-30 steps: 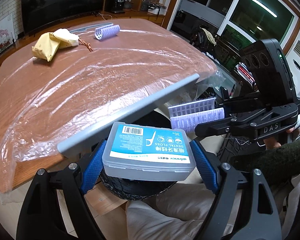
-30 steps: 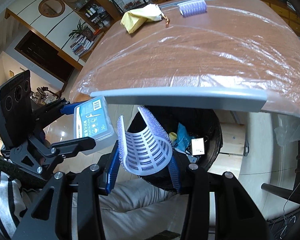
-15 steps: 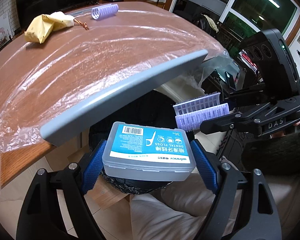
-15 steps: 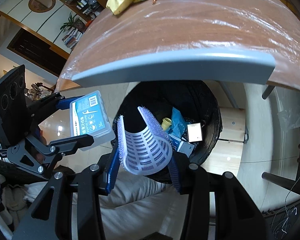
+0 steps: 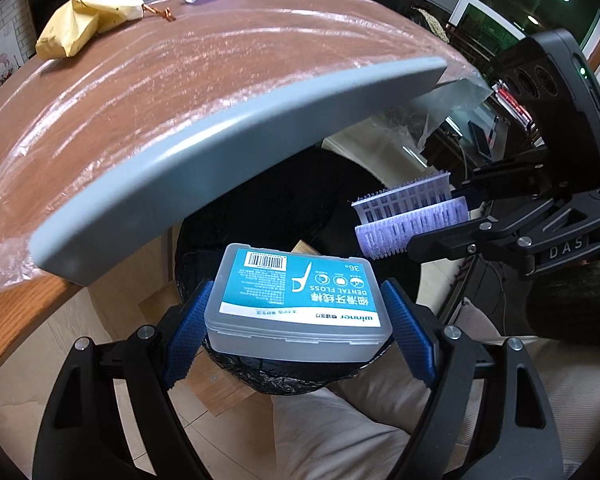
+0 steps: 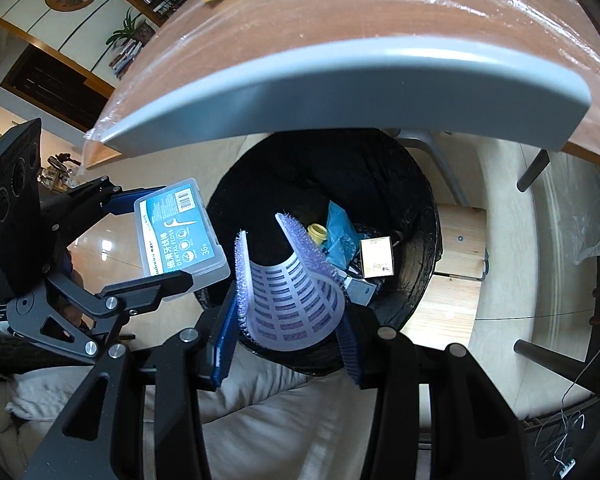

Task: Collect trash
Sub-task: 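Lower the hair roller and floss box into the bin and open both tools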

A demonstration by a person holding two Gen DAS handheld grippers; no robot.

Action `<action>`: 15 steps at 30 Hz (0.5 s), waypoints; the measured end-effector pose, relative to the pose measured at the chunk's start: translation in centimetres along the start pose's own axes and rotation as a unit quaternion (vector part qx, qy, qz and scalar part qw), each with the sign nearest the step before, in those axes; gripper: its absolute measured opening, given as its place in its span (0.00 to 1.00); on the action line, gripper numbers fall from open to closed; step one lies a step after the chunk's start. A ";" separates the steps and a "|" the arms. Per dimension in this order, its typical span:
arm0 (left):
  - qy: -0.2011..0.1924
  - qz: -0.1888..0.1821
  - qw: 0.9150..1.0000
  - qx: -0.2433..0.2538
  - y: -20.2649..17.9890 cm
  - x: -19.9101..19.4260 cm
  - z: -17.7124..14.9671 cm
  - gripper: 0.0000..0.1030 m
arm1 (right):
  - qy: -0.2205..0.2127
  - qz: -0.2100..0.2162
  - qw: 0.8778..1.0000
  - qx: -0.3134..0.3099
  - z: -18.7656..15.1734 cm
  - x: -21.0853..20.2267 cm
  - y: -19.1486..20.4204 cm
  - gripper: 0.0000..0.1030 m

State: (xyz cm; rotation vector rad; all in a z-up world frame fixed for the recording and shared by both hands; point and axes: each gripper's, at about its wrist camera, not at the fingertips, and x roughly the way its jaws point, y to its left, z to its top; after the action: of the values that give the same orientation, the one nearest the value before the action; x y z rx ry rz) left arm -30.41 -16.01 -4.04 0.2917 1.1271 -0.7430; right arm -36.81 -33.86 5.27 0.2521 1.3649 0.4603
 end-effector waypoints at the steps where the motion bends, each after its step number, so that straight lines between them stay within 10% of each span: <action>1: 0.002 0.001 1.000 0.001 0.0 0.2 0.0 0.82 | 0.002 -0.003 1.000 -0.001 0.0 0.2 -0.1 0.42; 15: 0.029 0.024 0.999 0.012 0.1 3.4 -0.3 0.82 | 0.029 -0.041 0.999 -0.007 0.6 3.7 -0.9 0.42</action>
State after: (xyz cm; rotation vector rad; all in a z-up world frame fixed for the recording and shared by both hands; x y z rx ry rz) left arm -29.76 -17.09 -7.22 0.3612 1.1633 -0.7098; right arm -35.58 -32.94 1.75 0.1708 1.4216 0.4115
